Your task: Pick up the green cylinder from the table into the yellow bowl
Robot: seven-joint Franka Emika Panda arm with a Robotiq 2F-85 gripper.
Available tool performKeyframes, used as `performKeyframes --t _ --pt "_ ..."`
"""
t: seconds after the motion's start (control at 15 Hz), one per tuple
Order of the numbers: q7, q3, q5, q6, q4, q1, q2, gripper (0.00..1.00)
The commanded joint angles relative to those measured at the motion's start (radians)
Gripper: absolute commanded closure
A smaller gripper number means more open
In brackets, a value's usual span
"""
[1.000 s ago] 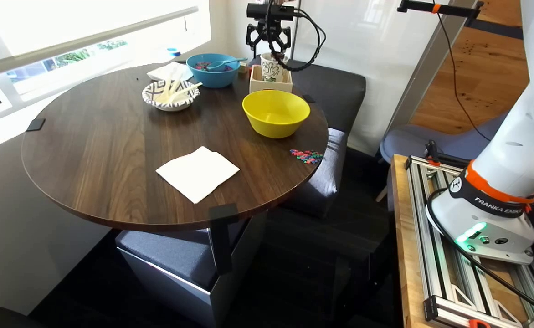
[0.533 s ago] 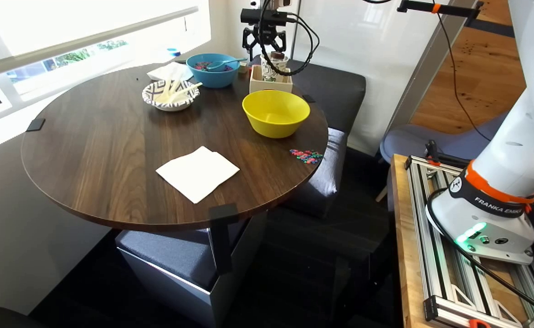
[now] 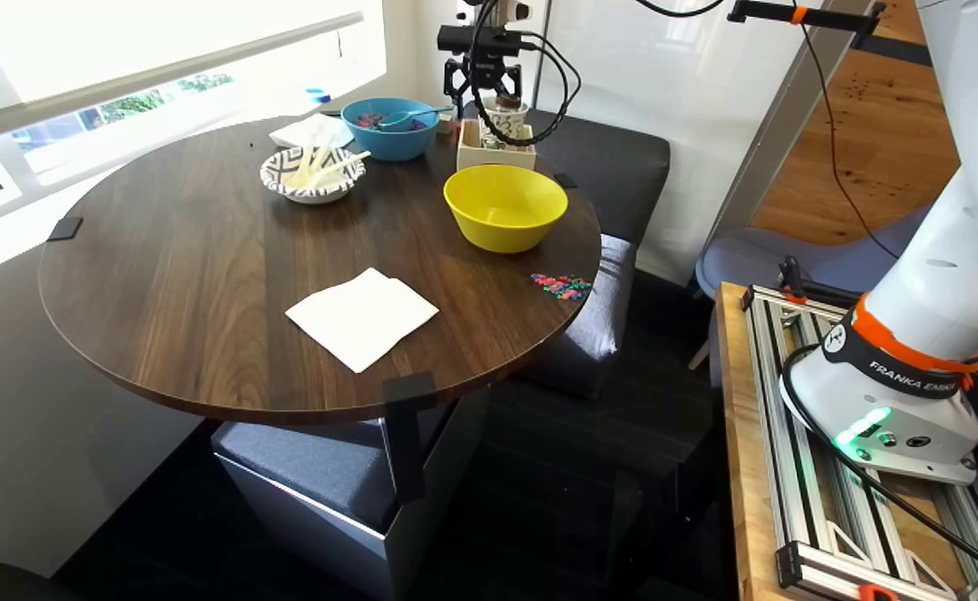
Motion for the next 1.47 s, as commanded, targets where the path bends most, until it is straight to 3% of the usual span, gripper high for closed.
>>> performKeyframes --t 0.0,0.6,0.8,0.87,0.93,1.0,1.13,1.27,1.33,1.4 --pt "0.021 0.004 0.013 -0.026 0.040 -0.006 0.031 0.03" --pt "0.023 0.007 0.016 -0.038 0.039 -0.006 0.025 0.05" --pt "0.021 0.007 0.016 -0.026 0.014 -0.003 0.008 0.10" --pt "0.023 0.006 0.015 -0.027 0.011 -0.002 0.006 0.21" --pt "0.023 0.006 0.016 -0.027 0.006 -0.002 0.003 0.23" --pt "0.022 0.006 0.016 -0.024 -0.002 -0.001 -0.002 0.41" --pt "0.022 0.006 0.016 -0.024 -0.013 0.001 -0.011 0.59" --pt "0.024 0.007 0.016 -0.021 -0.017 0.002 -0.014 0.66" --pt "0.028 0.006 0.018 -0.021 -0.017 0.002 -0.014 0.81" --pt "0.031 0.006 0.019 -0.022 -0.016 0.002 -0.015 0.88"
